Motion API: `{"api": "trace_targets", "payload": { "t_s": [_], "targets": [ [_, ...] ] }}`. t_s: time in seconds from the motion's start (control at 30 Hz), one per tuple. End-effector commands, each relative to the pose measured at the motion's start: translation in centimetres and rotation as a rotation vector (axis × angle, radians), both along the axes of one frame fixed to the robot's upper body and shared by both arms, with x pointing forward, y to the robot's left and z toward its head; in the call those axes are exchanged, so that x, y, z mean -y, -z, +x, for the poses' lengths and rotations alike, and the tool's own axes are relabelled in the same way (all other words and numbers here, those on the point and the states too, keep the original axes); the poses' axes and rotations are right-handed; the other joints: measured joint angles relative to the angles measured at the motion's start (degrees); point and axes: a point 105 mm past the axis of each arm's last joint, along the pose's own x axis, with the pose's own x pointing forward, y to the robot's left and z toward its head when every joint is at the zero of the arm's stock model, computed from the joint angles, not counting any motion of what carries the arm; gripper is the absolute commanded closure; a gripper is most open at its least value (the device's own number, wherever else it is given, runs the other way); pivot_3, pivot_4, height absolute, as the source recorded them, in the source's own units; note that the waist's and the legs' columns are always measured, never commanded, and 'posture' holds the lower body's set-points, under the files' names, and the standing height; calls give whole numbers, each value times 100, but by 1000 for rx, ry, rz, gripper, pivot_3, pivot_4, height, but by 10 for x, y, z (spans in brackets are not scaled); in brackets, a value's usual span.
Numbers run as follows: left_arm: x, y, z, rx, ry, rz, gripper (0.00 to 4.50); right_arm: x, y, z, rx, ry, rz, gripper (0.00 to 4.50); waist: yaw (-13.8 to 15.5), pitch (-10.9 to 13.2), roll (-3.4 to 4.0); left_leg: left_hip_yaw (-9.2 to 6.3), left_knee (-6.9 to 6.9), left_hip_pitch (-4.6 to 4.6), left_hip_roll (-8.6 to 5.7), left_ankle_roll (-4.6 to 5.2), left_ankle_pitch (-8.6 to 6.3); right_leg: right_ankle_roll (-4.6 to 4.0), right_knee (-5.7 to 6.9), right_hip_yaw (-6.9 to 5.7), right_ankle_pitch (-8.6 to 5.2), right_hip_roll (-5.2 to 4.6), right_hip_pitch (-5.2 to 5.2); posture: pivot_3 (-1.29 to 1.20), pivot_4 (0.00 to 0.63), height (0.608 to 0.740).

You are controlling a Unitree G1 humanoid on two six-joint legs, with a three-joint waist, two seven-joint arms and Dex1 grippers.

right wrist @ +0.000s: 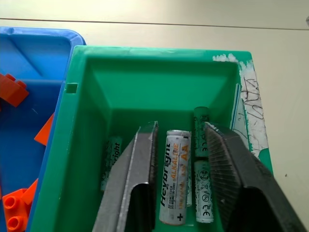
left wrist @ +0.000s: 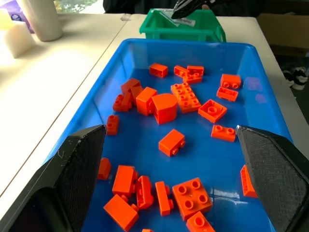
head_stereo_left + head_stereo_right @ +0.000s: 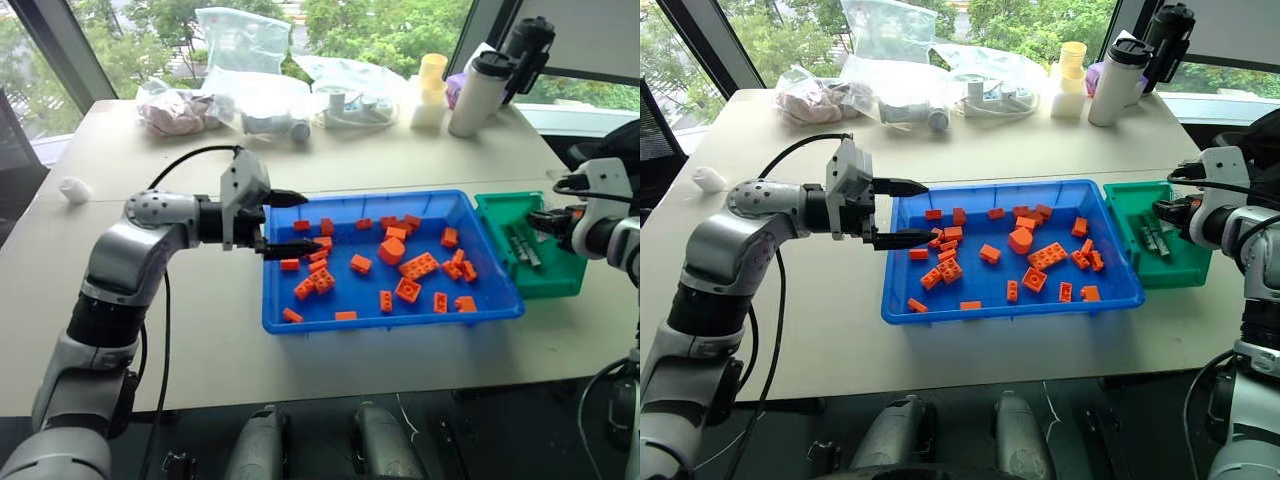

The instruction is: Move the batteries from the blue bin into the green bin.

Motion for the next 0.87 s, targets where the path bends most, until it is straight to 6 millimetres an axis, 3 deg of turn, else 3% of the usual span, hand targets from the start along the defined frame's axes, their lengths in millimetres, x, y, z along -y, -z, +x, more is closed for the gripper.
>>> {"api": "trace_targets", "payload": {
  "t_s": [0.03, 0.1, 0.17, 0.27, 0.37, 0.5, 0.67, 0.77, 0.87],
  "targets": [
    [-4, -11, -3, 37, -7, -2, 0, 8, -19, 0, 62, 22, -32, 1027, 1, 0, 0, 0, 0, 0, 0, 0, 0, 0, 0, 0, 0, 0, 0, 0, 150, 740],
    [-6, -11, -3, 41, -22, 1, 0, 10, -20, 0, 70, 28, -38, 103, -2, 0, 0, 0, 0, 0, 0, 0, 0, 0, 0, 0, 0, 0, 0, 0, 150, 740],
    [-12, -15, -3, 33, -43, -14, 0, 11, -33, 3, 140, 19, -65, 45, -5, 0, 0, 0, 0, 0, 0, 0, 0, 0, 0, 0, 0, 1, 0, 0, 150, 740],
    [-26, -24, -10, -4, -57, -58, 0, -9, -64, 2, 346, -125, -71, 45, -27, 1, 1, -1, -1, 0, 1, 0, 0, 0, 0, 0, 0, 1, 0, 0, 150, 740],
    [-40, -21, -20, -43, -83, -49, 0, -26, -70, -13, 454, -221, -52, 45, -33, 0, 1, -4, -7, 1, 10, 0, 0, 0, -1, -2, 0, 10, -1, 0, 150, 740],
    [-66, -14, -39, -111, -176, -26, 0, -45, -57, -46, 477, -314, 73, 45, -10, 0, 0, -6, -8, 1, 12, 0, 0, 0, -1, -2, 0, 6, 0, 0, 150, 740],
    [-84, -8, -55, -178, -288, -50, 0, -65, -36, -80, 437, -411, 214, 45, 15, 0, 0, -8, 0, 5, 10, 0, 0, 0, -1, -4, 0, -6, 13, 0, 150, 740],
    [-99, -1, -52, -188, -402, -90, 0, -72, -8, -93, 314, -453, 203, 45, 9, -1, 0, -9, 1, 16, 10, 0, -1, 0, -3, -5, 0, -7, 28, 0, 150, 740],
    [-111, 7, -50, -164, -489, -77, 0, -68, -5, -93, 331, -418, 209, 45, -1, -1, 0, -11, -3, 16, 11, 1, -1, 0, -6, -5, -1, -4, 28, 0, 150, 740]
  ]
}}
